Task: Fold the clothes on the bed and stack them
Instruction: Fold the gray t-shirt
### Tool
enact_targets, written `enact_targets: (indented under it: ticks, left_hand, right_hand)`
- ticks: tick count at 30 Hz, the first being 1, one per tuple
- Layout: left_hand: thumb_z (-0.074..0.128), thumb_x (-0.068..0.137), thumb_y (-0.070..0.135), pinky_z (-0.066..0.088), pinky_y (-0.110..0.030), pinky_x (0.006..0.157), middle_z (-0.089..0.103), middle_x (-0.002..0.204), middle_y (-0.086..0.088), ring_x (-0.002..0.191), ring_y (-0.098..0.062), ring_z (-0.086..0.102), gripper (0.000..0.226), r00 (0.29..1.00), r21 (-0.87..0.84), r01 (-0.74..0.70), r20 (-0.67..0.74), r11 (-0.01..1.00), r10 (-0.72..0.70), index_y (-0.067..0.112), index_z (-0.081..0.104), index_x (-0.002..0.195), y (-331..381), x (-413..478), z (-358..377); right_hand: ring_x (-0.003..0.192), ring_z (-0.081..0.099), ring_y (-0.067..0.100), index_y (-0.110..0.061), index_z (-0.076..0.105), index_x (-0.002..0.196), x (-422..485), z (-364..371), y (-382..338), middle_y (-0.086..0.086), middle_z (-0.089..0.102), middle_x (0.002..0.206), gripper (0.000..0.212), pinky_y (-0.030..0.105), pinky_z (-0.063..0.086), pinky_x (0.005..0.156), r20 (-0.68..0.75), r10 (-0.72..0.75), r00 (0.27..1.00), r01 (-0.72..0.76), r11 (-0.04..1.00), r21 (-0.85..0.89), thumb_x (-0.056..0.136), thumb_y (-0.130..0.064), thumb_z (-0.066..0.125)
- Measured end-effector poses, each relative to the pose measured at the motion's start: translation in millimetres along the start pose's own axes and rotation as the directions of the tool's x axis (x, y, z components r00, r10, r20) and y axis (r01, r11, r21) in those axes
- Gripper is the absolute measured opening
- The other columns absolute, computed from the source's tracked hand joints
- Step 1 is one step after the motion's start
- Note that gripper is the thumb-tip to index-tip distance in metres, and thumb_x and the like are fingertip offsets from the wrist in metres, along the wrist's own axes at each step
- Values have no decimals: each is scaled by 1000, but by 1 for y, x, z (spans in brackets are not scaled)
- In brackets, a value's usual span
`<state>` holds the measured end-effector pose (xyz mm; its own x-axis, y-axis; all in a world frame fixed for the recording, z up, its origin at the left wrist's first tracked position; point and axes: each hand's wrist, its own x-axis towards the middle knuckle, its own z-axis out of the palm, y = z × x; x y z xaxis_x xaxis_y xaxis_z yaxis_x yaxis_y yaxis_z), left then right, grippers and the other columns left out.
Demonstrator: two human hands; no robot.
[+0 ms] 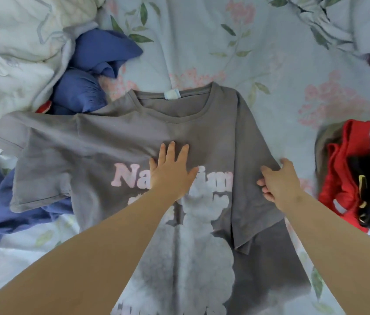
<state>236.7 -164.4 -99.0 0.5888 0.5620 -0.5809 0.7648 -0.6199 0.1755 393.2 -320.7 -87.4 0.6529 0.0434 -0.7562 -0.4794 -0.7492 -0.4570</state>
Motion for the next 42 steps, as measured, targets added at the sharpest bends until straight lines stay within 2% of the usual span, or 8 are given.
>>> enact_targets:
  ticks: [3,7,14,22,26,31,36,42]
  left_hand:
    - [34,97,52,18,-44,115,16,155,-13,143,-30,13,63,996,-3,36,-80,999,-36,25,13,150,11,7,-7]
    - [39,96,49,35,-39,100,43,131,-12,120,-30,40,51,976,-44,25,-217,999,-34,20,35,138,28,19,-25]
    - [44,97,38,40,-41,91,38,133,-14,118,-33,44,48,977,-249,-46,-212,967,-8,21,32,140,69,58,-51]
    - [41,95,19,55,-41,74,66,84,-14,75,-30,66,68,993,-433,-44,-121,901,-10,36,3,150,87,96,-59]
    - [40,97,15,58,-37,69,63,68,-9,57,-23,66,71,988,-369,-146,-93,918,120,40,0,149,101,112,-67]
    - [47,97,17,58,-32,51,58,73,-8,48,-18,62,43,994,-521,-86,10,849,106,31,35,136,104,133,-67]
    - [47,97,23,58,-36,61,62,70,-10,50,-22,63,18,997,-505,-79,-62,859,56,20,35,109,100,134,-55]
    - [42,99,29,42,-29,55,57,65,0,52,-16,58,21,989,-410,-113,-136,905,62,17,35,115,100,131,-46]
  right_hand:
    - [37,38,15,-1,52,89,12,-2,-8,11,49,63,12,12,31,29,-45,12,999,-6,991,136,94,-9,45]
    - [42,56,15,-7,47,99,21,-14,-28,11,59,73,6,22,48,36,-150,-122,981,153,962,224,98,-9,41]
    - [127,46,23,-23,27,144,47,-54,-65,3,39,144,54,42,41,106,-235,-468,852,485,875,17,94,-14,47]
    - [108,49,30,-11,32,142,54,-57,-30,16,35,140,48,22,35,80,-376,-327,867,298,945,-134,95,-7,42]
    - [99,57,30,-12,37,135,61,-64,-41,13,54,123,44,48,48,93,-312,-227,922,223,974,-52,92,-13,49]
    - [90,54,21,-24,53,116,58,-67,-38,-1,59,95,26,36,46,79,-23,-381,924,339,847,-410,90,-26,52]
    - [127,35,36,-15,60,124,56,-65,-26,15,41,139,39,38,30,103,-90,-568,818,440,719,-538,91,-2,43]
    - [121,41,38,-13,30,143,57,-54,-26,21,33,140,59,38,37,91,-144,-350,926,254,856,-450,91,-17,58]
